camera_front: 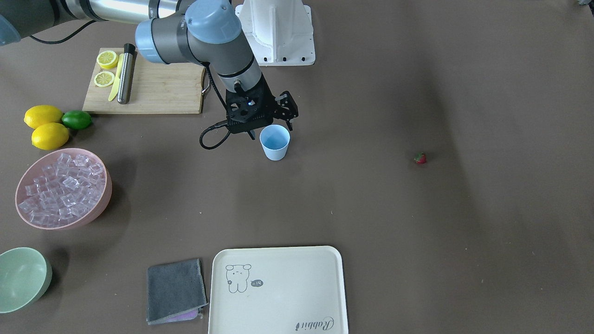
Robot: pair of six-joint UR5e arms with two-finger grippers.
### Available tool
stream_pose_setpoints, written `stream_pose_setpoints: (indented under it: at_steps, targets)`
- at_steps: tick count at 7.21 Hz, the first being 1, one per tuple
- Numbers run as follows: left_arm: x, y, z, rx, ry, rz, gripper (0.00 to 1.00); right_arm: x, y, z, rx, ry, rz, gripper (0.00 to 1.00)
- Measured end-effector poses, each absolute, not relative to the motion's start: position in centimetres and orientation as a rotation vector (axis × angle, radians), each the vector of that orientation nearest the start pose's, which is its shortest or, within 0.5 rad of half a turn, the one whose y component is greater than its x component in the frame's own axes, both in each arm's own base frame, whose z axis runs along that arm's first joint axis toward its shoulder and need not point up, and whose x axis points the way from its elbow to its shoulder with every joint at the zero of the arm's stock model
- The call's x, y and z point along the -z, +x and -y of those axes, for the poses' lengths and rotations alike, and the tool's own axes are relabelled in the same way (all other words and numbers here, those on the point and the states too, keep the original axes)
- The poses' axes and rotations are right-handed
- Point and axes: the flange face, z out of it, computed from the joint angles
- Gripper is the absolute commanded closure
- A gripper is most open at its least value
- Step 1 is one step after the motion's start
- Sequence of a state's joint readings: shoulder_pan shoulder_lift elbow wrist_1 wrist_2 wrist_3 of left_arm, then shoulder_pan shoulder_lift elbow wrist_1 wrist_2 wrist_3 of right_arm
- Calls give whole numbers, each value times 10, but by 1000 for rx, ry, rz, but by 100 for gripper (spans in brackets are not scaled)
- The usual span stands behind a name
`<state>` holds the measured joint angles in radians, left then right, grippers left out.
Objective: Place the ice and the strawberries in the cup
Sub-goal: 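Move the right gripper back over the pink ice bowl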
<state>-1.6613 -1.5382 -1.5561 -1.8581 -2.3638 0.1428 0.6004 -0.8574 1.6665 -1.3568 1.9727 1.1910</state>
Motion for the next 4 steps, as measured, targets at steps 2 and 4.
stream_pose_setpoints:
  at_steps: [2, 4]
  targets:
    - [-647, -106, 483, -145, 323, -758, 1, -219, -423, 523, 80, 194, 1005, 0]
    - [-644, -107, 481, -146, 327, -759, 1, -279, -323, 576, 197, 254, 840, 1]
